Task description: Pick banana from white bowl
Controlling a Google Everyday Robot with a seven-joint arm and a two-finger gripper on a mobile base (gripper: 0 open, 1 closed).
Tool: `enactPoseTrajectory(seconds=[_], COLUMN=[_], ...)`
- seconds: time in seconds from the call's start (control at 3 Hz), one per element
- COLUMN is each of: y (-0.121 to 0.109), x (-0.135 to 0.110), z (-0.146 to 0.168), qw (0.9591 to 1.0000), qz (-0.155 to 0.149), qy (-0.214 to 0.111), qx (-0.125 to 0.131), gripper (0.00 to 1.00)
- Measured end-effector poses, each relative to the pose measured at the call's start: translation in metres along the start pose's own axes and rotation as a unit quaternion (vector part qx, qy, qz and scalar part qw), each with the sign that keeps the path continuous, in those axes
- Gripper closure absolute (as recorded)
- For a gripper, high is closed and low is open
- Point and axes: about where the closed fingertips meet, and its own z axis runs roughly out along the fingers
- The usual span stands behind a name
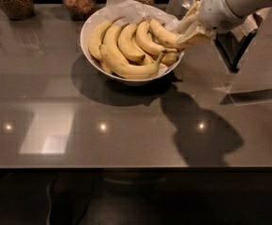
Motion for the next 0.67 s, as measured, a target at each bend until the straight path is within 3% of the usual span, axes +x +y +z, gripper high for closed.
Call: enactPoseTrajectory(seconds=[0.33,0.67], y=[-0.0052,-0.0085], x=[0.0059,0.0117], z=[0.0109,0.0178], qw=[1.0000,0.9999], qz=[0.005,0.009], qy=[0.006,0.013], qx=[-0.003,-0.005], gripper=[0.49,0.50])
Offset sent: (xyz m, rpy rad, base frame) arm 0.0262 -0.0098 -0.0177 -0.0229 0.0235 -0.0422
